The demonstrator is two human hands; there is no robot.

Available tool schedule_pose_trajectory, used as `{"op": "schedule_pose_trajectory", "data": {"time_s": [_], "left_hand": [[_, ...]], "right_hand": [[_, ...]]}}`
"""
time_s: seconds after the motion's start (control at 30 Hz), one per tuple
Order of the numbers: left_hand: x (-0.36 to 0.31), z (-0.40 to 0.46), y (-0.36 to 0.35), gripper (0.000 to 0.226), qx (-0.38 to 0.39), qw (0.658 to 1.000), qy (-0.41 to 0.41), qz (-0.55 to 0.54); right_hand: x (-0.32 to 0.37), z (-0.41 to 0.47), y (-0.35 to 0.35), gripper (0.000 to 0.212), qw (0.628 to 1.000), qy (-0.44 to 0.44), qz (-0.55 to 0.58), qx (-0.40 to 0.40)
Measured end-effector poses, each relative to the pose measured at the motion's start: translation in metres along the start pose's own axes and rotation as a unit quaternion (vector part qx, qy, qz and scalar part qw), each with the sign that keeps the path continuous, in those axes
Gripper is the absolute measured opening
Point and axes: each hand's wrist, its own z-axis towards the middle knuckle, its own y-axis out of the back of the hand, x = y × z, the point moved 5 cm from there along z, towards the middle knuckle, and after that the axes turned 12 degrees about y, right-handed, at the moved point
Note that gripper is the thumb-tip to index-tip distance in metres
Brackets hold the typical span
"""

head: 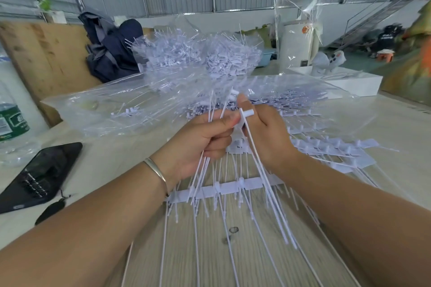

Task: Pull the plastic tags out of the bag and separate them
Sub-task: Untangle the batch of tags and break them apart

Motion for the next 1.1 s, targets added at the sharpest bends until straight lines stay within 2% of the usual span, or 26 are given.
{"op": "schedule_pose_trajectory", "data": {"time_s": [0.13, 0.27, 0.47, 0.63, 0.83, 0.97, 1.03, 1.1], "left_hand": [[-0.005, 0.001, 0.005, 0.016, -0.026, 1.0, -0.01, -0.009], [-0.005, 0.0, 0.013, 0.015, -0.042, 0.999, 0.008, 0.025], [-0.001, 0.001, 0.028, 0.013, -0.129, 0.989, 0.035, 0.057], [-0.002, 0.004, 0.03, 0.032, -0.149, 0.985, 0.037, 0.081], [-0.003, 0.004, 0.031, 0.016, -0.132, 0.984, 0.03, 0.116], [-0.004, 0.005, 0.031, 0.026, -0.1, 0.984, 0.045, 0.139], [-0.006, 0.001, 0.033, 0.03, -0.058, 0.991, 0.054, 0.109], [-0.015, -0.003, 0.044, 0.032, -0.038, 0.998, 0.046, 0.029]], "right_hand": [[0.007, 0.005, 0.011, 0.068, 0.993, 0.026, -0.118, -0.014], [0.009, 0.01, 0.022, 0.059, 0.975, 0.044, -0.214, -0.04], [0.005, 0.013, 0.022, 0.054, 0.944, 0.05, -0.327, -0.007], [0.005, 0.014, 0.021, 0.054, 0.938, 0.058, -0.342, 0.0], [0.003, 0.018, 0.021, 0.049, 0.942, 0.054, -0.33, 0.041], [0.0, 0.021, 0.016, 0.046, 0.947, 0.038, -0.311, 0.077], [-0.003, 0.02, 0.018, 0.047, 0.947, 0.041, -0.303, 0.1], [-0.011, 0.018, 0.026, 0.048, 0.946, 0.027, -0.297, 0.127]]}}
